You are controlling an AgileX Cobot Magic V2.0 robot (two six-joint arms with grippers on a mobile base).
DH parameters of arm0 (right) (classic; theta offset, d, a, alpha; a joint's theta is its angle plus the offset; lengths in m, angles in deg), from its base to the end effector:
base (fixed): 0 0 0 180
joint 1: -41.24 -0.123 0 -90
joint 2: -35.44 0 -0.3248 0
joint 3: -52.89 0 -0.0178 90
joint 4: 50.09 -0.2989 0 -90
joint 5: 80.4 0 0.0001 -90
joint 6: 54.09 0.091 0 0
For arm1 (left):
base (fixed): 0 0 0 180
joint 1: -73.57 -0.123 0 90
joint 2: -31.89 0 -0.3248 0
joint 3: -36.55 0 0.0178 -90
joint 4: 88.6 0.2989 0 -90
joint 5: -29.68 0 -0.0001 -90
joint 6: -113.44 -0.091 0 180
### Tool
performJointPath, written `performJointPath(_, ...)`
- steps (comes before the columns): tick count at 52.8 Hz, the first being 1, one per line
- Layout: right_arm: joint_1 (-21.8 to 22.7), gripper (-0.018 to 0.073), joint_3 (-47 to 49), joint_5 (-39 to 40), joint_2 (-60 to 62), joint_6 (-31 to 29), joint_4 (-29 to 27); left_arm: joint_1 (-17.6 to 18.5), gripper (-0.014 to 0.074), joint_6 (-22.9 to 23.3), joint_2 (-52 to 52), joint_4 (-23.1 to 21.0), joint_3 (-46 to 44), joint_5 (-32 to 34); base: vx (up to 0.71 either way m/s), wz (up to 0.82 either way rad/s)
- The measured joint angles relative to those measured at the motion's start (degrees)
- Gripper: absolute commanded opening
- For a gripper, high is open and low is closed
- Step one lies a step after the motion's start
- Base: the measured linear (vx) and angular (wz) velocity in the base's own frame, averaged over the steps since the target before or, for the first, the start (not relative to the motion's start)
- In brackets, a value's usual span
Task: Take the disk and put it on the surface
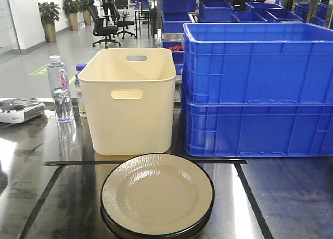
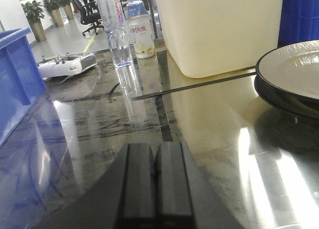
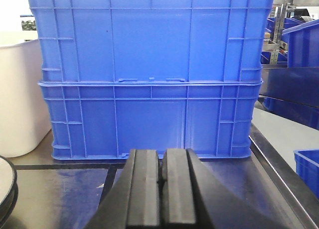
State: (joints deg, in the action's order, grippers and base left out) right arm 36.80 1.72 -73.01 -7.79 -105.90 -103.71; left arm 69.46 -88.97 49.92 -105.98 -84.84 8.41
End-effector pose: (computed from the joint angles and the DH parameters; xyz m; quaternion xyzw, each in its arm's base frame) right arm 0.1535 0.0025 0.3402 0.0190 0.7069 0.0005 0.7071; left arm 0.0682 -0.0050 0.2988 0.0493 0.7472 0.0187 0.6625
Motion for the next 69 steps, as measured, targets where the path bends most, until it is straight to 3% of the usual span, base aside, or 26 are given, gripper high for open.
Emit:
performJointPath(10, 0.0, -0.0006, 0.0, 0.07, 0.0, 0.04, 0.0, 0.0, -0.0002, 0.0, 0.0, 0.25, 0.0, 0.0, 0.0, 0.0)
performJointPath(15, 0.0, -0.0006, 0.0, 0.07, 0.0, 0.04, -0.06, 0.21, -0.0002, 0.38, 0.0, 4.08, 0.05, 0.05, 0.0, 0.0)
performJointPath(24, 0.0, -0.0006, 0.0, 0.07, 0.0, 0.04, -0.09, 2.86, -0.0002, 5.16, -2.84, 8.9, 2.96, 0.14, 0.0, 0.0)
performJointPath(39, 0.0, -0.0006, 0.0, 0.07, 0.0, 0.04, -0.09, 4.86, -0.0002, 9.75, -11.59, 9.64, 20.52, 8.61, 0.0, 0.0)
performJointPath(51, 0.0, -0.0006, -0.08, 0.07, 0.0, 0.04, -0.09, 4.86, -0.0002, 11.41, -11.59, 12.17, 21.13, 13.05, 0.0, 0.0)
performJointPath(69, 0.0, -0.0006, -0.08, 0.07, 0.0, 0.04, -0.09, 4.86, -0.0002, 11.53, -11.59, 12.29, 21.13, 13.29, 0.0, 0.0)
